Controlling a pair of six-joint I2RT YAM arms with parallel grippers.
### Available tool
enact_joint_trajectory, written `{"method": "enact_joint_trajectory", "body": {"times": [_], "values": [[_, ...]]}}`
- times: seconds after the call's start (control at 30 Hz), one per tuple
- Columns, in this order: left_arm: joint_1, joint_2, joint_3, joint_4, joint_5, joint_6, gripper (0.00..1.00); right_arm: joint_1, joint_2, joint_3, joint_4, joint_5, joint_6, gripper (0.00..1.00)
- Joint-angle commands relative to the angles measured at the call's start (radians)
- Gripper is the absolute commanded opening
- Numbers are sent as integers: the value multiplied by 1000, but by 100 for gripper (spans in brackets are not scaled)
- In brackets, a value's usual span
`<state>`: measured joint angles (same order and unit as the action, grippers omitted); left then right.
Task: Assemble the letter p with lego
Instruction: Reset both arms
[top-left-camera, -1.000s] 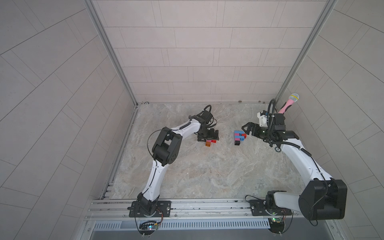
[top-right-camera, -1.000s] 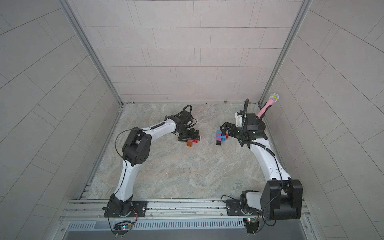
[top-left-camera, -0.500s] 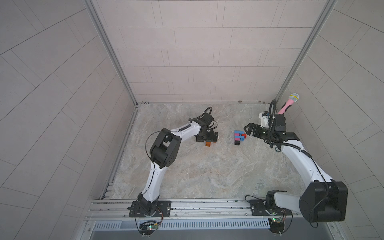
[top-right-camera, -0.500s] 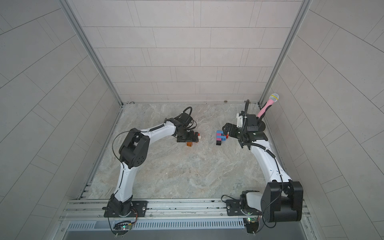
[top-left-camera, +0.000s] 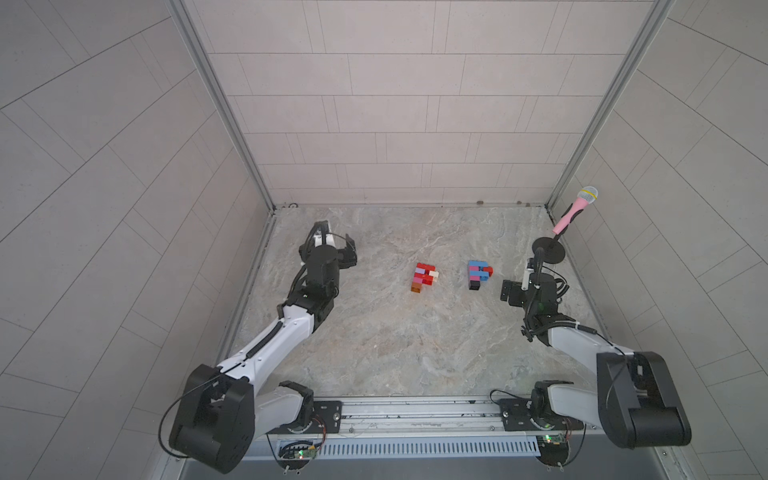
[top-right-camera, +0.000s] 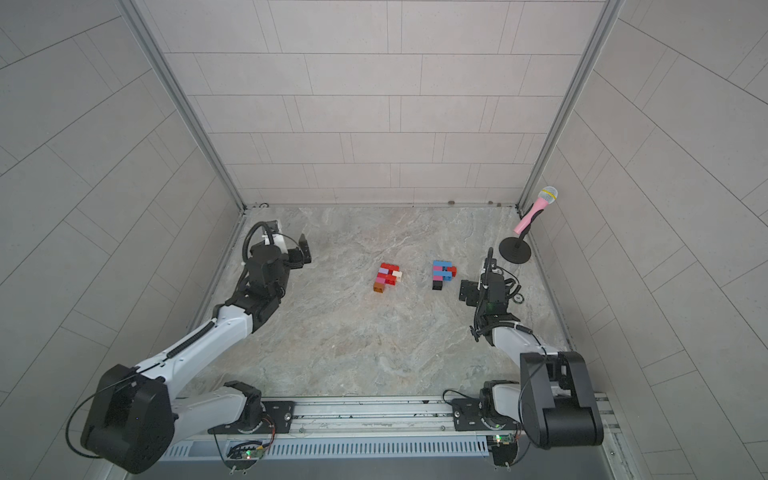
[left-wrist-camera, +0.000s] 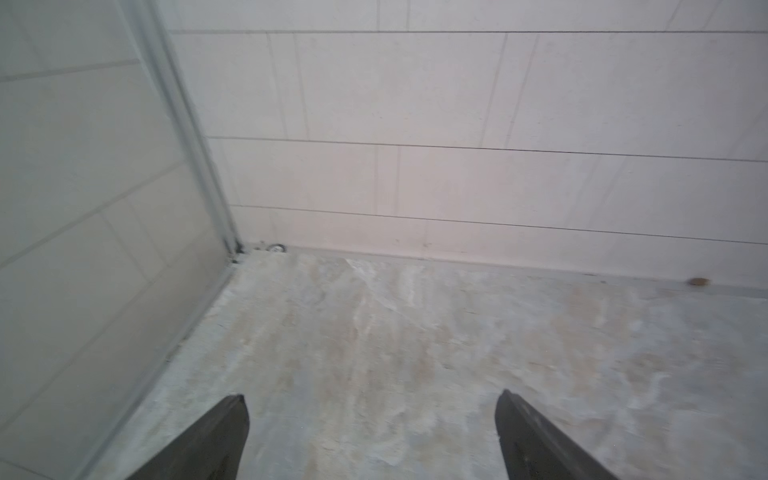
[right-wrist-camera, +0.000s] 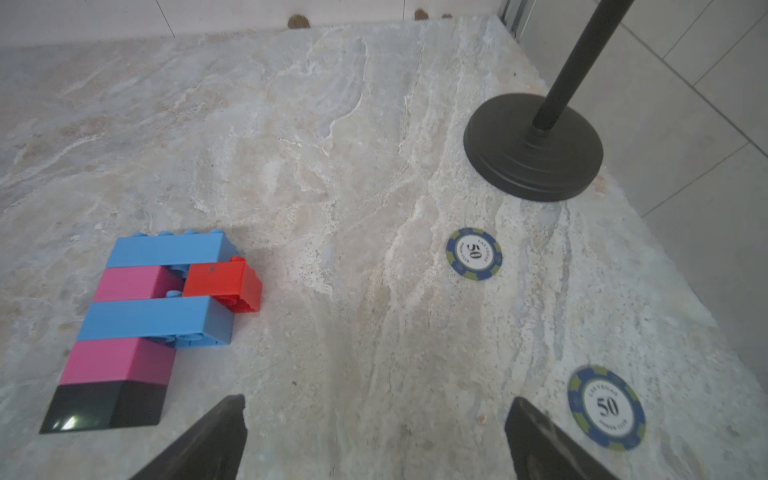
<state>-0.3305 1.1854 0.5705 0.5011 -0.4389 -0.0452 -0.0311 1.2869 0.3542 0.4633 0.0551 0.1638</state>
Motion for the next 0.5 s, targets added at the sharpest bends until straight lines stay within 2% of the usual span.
{"method": "enact_joint_trajectory", "body": {"times": [0.0,0.1,0.13,0.2,0.27,0.33,0.37,0.43,0.47], "values": [[35,37,-189,402,-247,170,100,17,117,-56,432,19,-74,100],[105,42,-269,411,-139,129,100,30,300,-90,710,-34,-113,100],[125,64,-284,430,-105,112,100,38,305,-76,688,-44,-125,100],[146,112,-311,469,-72,95,100,36,216,12,372,-55,-139,99],[171,163,-314,474,-6,72,100,0,278,28,452,-80,-91,99],[191,253,-308,513,42,62,100,-9,254,52,355,-111,-90,99],[200,307,-311,558,65,58,100,-7,241,59,321,-104,-96,99],[213,447,-306,732,112,93,100,-7,265,39,404,-104,-95,99],[213,433,-303,728,124,95,100,-6,264,41,397,-104,-94,99]]}}
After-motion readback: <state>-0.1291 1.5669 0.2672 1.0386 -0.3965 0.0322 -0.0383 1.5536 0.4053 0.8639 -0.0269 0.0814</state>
